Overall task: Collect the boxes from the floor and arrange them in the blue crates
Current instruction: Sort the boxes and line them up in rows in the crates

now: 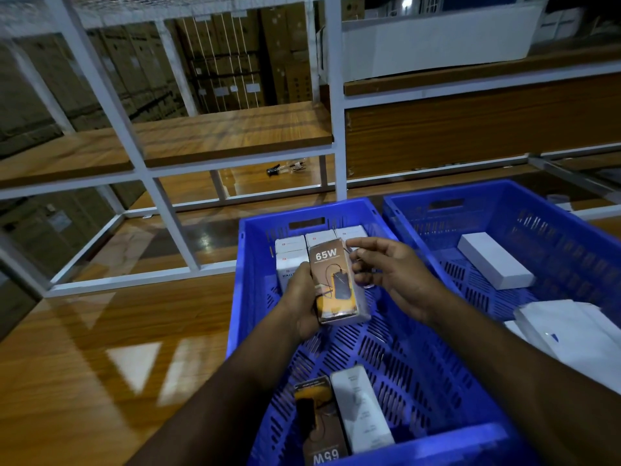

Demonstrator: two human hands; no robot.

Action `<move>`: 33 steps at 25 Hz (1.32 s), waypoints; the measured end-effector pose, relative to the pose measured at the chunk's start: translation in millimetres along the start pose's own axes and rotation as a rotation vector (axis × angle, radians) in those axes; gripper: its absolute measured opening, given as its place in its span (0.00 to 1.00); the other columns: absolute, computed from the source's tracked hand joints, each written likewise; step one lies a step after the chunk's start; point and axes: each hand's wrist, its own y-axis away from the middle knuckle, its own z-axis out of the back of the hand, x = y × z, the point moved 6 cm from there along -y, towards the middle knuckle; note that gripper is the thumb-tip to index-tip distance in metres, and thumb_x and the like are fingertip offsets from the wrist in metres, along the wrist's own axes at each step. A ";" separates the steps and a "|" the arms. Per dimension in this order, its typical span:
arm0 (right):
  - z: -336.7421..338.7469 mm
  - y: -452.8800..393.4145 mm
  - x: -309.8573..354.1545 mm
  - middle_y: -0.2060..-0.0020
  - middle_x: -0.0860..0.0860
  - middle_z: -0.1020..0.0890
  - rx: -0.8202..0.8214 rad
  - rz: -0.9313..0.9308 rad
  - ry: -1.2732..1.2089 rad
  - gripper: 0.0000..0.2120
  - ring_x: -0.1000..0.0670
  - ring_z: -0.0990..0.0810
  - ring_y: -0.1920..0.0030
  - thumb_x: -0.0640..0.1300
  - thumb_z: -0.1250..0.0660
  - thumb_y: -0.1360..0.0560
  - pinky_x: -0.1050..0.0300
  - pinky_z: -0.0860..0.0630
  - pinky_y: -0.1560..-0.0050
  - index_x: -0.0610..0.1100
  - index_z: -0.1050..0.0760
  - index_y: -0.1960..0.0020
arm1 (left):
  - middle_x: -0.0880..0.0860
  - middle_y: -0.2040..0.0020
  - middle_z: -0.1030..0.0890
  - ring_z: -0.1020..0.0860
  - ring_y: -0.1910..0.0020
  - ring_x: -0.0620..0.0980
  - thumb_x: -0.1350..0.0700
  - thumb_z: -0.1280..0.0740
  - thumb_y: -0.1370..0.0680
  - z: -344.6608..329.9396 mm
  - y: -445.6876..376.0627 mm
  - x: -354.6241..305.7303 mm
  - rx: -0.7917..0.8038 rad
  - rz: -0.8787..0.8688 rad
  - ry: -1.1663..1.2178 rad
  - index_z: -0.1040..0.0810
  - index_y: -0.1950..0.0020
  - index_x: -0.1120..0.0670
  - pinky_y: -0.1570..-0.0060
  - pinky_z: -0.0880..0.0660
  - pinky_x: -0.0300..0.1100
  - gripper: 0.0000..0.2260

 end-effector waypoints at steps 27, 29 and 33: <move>-7.1 1.9 -8.2 0.43 0.50 0.20 0.077 -0.038 0.313 0.31 0.54 0.17 0.48 0.46 0.24 0.29 0.59 0.19 0.52 0.51 0.34 0.30 | 0.55 0.48 0.13 0.14 0.50 0.54 0.27 0.34 0.30 -1.3 -0.8 -14.0 -0.028 -0.231 -0.391 0.18 0.39 0.53 0.46 0.19 0.52 0.34; -3.7 0.4 -10.1 0.46 0.51 0.19 0.063 -0.024 0.376 0.32 0.56 0.17 0.51 0.43 0.23 0.30 0.63 0.19 0.55 0.50 0.34 0.31 | 0.54 0.46 0.14 0.14 0.50 0.53 0.27 0.25 0.39 -1.5 -2.5 -11.3 -0.051 -0.268 -0.487 0.23 0.35 0.56 0.47 0.18 0.52 0.43; 2.0 -5.3 -15.3 0.40 0.49 0.25 0.084 0.082 0.881 0.31 0.51 0.22 0.44 0.42 0.23 0.32 0.59 0.22 0.51 0.48 0.32 0.32 | 0.54 0.44 0.16 0.15 0.50 0.50 0.30 0.21 0.45 -2.0 -4.8 -5.5 -0.052 -0.255 -0.614 0.28 0.35 0.57 0.57 0.17 0.46 0.48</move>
